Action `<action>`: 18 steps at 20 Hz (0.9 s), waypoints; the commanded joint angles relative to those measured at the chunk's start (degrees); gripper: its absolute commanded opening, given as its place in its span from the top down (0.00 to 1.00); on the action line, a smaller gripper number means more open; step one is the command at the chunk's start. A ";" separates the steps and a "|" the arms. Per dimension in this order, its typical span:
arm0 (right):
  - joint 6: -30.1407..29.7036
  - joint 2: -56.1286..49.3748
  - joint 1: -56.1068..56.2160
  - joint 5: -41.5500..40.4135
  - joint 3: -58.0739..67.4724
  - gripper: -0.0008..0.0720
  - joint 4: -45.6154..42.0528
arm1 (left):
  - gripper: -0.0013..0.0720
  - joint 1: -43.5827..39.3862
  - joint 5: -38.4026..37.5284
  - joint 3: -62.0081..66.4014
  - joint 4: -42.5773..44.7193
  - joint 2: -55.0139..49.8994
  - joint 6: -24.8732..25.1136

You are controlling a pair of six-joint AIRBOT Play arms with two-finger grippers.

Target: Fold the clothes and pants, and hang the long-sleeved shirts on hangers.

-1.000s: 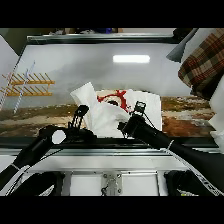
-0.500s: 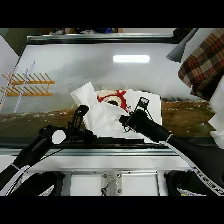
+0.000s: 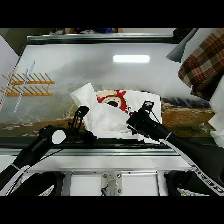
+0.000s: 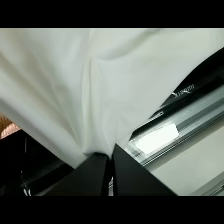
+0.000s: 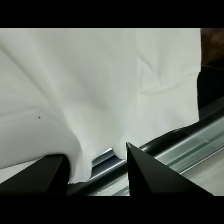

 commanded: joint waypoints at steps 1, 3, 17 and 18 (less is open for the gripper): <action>-7.26 0.13 0.17 2.80 0.04 0.48 0.22 | 0.96 -0.02 -0.02 -0.02 0.02 0.04 -0.04; -11.76 0.72 0.20 1.75 0.09 0.49 0.37 | 0.96 -0.04 0.00 0.00 0.02 0.04 -0.07; -30.91 21.33 -0.76 -6.38 1.55 0.96 7.61 | 0.05 -0.17 -6.91 15.91 4.00 -0.04 3.80; -30.88 22.29 -0.76 -6.38 1.55 0.96 7.63 | 0.05 -0.17 -6.47 16.76 4.37 -0.55 3.80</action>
